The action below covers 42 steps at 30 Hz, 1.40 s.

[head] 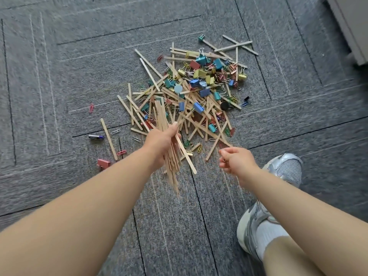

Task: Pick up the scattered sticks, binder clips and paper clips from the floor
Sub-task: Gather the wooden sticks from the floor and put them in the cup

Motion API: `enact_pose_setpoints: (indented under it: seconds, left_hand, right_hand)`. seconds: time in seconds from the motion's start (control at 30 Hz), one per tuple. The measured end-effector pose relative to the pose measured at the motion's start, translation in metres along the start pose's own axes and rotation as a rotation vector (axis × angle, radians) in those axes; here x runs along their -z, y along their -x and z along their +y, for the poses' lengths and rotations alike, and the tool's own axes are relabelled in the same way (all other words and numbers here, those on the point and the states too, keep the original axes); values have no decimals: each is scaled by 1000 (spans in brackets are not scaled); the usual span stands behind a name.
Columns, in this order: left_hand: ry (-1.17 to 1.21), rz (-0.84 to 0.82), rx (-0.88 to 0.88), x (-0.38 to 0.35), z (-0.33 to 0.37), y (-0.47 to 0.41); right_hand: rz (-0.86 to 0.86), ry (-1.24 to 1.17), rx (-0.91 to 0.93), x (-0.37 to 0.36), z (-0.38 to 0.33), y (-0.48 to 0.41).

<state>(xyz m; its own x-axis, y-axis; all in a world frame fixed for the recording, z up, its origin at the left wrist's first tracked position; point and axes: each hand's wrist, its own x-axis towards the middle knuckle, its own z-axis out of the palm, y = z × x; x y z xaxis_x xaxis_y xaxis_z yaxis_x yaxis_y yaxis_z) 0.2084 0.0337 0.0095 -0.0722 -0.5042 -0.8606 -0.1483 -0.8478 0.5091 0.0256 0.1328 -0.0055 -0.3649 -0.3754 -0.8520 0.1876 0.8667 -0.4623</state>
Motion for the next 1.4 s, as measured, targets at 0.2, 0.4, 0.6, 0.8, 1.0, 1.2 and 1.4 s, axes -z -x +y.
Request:
enact_pose_setpoints:
  seconds: [0.2, 0.4, 0.6, 0.8, 1.0, 1.2, 1.4]
  left_hand:
    - [281, -43, 43, -16, 0, -4]
    - [358, 54, 29, -24, 8, -13]
    - [289, 0, 54, -24, 11, -17]
    - [208, -84, 31, -27, 4, -15]
    - [194, -146, -32, -30, 10, -9]
    - [208, -151, -28, -20, 11, -17]
    - [282, -3, -46, -7, 12, -19]
  right_hand:
    - [273, 687, 349, 6, -22, -26]
    - [171, 913, 275, -17, -44, -55]
    - [77, 773, 249, -16, -38, -50]
    - [-90, 272, 168, -11, -26, -21]
    - [-336, 311, 328, -34, -41, 0]
    - [-398, 307, 381, -50, -55, 3]
    - [-17, 552, 602, -67, -59, -7]
